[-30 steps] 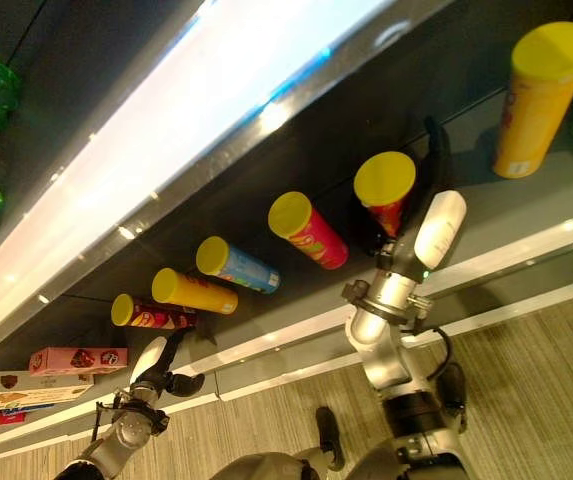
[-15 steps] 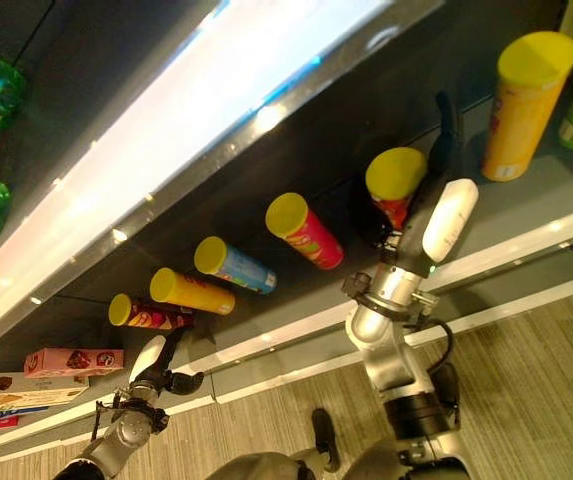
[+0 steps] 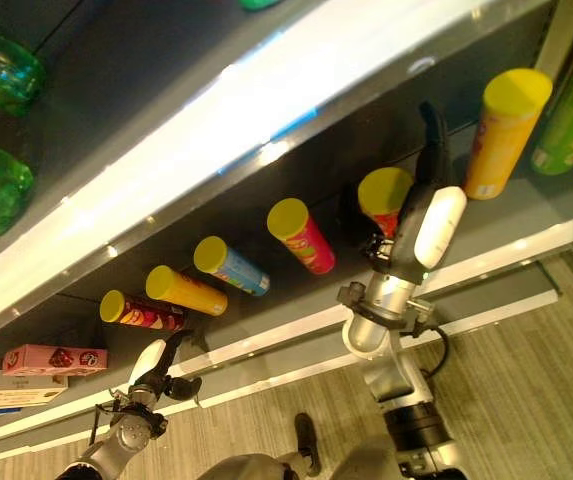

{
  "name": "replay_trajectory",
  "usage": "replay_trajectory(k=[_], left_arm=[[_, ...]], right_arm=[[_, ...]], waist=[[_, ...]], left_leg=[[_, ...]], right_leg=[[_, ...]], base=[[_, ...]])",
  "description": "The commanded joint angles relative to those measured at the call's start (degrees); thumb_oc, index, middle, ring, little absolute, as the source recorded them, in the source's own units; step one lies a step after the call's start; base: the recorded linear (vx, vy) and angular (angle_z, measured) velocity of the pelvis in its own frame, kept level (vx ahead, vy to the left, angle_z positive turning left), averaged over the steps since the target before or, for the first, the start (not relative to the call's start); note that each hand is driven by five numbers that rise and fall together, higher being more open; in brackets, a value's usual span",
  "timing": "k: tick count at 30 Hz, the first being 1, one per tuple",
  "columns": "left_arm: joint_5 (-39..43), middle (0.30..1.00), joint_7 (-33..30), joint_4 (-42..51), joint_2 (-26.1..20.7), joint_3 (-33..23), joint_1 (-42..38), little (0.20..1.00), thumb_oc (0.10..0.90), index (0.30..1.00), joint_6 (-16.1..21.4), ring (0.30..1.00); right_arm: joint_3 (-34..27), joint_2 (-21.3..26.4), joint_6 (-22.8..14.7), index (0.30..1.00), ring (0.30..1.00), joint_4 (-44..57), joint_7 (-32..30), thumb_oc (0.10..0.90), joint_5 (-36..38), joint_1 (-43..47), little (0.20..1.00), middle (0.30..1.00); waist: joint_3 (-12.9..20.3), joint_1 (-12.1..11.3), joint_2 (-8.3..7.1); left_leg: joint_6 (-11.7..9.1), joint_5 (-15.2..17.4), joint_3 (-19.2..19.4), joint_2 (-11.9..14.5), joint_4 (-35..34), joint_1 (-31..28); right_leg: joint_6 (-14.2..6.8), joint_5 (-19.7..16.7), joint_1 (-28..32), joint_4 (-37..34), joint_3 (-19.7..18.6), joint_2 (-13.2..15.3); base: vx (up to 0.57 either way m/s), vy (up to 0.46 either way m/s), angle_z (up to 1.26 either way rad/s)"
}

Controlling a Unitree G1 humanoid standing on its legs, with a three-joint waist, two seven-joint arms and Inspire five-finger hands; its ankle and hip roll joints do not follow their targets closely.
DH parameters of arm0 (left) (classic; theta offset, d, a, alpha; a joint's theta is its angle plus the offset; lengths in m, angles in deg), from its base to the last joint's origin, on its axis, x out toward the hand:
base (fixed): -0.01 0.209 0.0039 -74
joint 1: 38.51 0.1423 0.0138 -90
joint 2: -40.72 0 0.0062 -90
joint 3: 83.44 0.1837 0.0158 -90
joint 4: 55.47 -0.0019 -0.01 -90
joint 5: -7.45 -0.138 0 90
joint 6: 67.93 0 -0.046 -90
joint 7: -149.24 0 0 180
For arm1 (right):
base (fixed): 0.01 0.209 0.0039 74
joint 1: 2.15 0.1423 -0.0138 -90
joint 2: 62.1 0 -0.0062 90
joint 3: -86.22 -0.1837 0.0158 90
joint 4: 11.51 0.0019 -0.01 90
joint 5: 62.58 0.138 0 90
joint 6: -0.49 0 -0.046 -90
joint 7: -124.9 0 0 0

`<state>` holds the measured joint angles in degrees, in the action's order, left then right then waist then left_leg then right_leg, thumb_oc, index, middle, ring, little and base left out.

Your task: Put the goods on the table back onto the shelves and tidy them up.

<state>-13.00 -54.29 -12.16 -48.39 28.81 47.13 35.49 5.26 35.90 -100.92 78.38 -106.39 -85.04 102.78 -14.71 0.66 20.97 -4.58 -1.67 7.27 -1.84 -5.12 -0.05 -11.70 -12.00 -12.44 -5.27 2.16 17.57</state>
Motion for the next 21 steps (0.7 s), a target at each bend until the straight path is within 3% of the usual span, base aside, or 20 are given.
replay_trajectory(k=[1, 4, 5, 6, 9, 14, 19, 21], left_arm=[[-0.6, 0.9, -4.8, -1.9, -6.7, -1.1, 1.0, 0.9, 0.8, 0.9, -0.2, 0.9], [-0.8, 0.9, -4.7, -1.9, -6.7, -1.0, 1.3, 0.9, 0.8, 0.9, -0.3, 0.9], [-1.2, 0.9, -4.5, -2.3, -6.8, -1.5, 2.0, 0.9, 0.8, 0.9, -0.5, 0.9], [-1.2, 0.9, -4.5, -2.2, -7.0, -1.5, 2.1, 0.9, 0.8, 0.9, -0.5, 0.9], [-1.7, 0.9, -4.3, -3.1, -6.9, -1.6, 2.7, 0.9, 0.8, 0.9, -0.8, 0.9], [-2.2, 0.9, -3.9, -5.9, -6.3, -2.2, 3.5, 0.9, 0.8, 0.9, -1.6, 0.9], [-2.6, 0.9, -2.7, -10.7, -3.8, -3.2, 4.6, 0.9, 0.8, 0.9, -2.6, 0.9], [-0.2, 0.9, -1.3, -15.8, -0.4, -5.4, 6.5, 0.9, 0.8, 0.9, -3.0, 0.9]], right_arm=[[1.5, -1.3, -6.6, 0.9, 0.9, 11.0, 0.7, 0.8, -3.7, -2.2, 0.9, 0.9], [1.5, -1.5, -6.8, 0.9, 0.9, 11.2, 0.8, 0.8, -3.6, -2.5, 0.9, 0.9], [1.1, -1.7, -7.0, 0.9, 0.9, 11.7, 1.1, 0.8, -2.9, -3.7, 0.9, 0.9], [1.1, -1.8, -7.0, 0.9, 0.9, 11.8, 1.1, 0.8, -2.9, -3.9, 0.9, 0.9], [0.3, -2.2, -7.5, 0.9, 0.9, 12.6, 1.5, 0.8, -1.8, -5.6, 0.9, 0.9], [-1.8, -1.6, -7.7, 0.9, 0.9, 14.4, 2.1, 0.8, -1.6, -9.2, 0.9, 0.9], [-5.1, -0.8, -8.0, 0.9, 0.9, 16.4, 2.6, 0.8, -2.0, -18.2, 0.9, 0.9], [-8.4, -1.7, -8.0, 0.9, 0.9, 16.1, 2.2, 0.8, -1.6, -26.3, 0.9, 0.9]], waist=[[8.4, -2.6, -2.75], [8.5, -2.6, -3.18], [9.1, -3.1, -5.05], [9.1, -3.1, -5.11], [9.6, -3.1, -7.45], [10.1, -2.7, -9.29], [10.5, -1.0, -11.4], [10.5, 1.2, -13.03]], left_leg=[[0.5, 2.9, -1.1, 1.4, 0.1, -0.1], [0.5, 3.0, -1.2, 1.6, 0.1, -0.4], [0.5, 3.3, -1.4, 2.1, 0.1, -0.9], [0.5, 3.4, -1.4, 2.1, 0.1, -1.2], [0.4, 3.8, -1.4, 2.8, 0.1, -2.5], [0.2, 4.0, -1.4, 3.3, 0.1, -3.6], [0.2, 4.5, -0.7, 3.8, 0.1, -4.8], [0.5, 5.0, 0.7, 4.0, 0.1, -5.8]], right_leg=[[-0.5, 7.1, -0.2, 7.6, -1.5, 2.3], [-0.5, 7.2, 0.3, 7.4, -1.4, 2.1], [-0.4, 7.3, 1.4, 7.0, -1.1, 1.5], [-0.4, 7.3, 1.8, 6.8, -1.0, 1.4], [-0.2, 7.3, 3.8, 6.1, -0.4, 0.7], [-0.1, 7.1, 5.4, 5.6, 0.2, 0.0], [-0.1, 6.8, 6.2, 5.3, -0.2, -0.9], [-0.2, 6.3, 5.5, 5.9, -1.6, -1.7]], base=[[0.02, -0.044, 0.07], [0.01, -0.035, 0.06], [0.02, -0.063, -0.01], [0.03, -0.092, 0.05], [0.02, -0.033, 0.04], [0.0, -0.007, -0.02], [0.0, 0.003, -0.04], [0.02, 0.015, -0.19]])
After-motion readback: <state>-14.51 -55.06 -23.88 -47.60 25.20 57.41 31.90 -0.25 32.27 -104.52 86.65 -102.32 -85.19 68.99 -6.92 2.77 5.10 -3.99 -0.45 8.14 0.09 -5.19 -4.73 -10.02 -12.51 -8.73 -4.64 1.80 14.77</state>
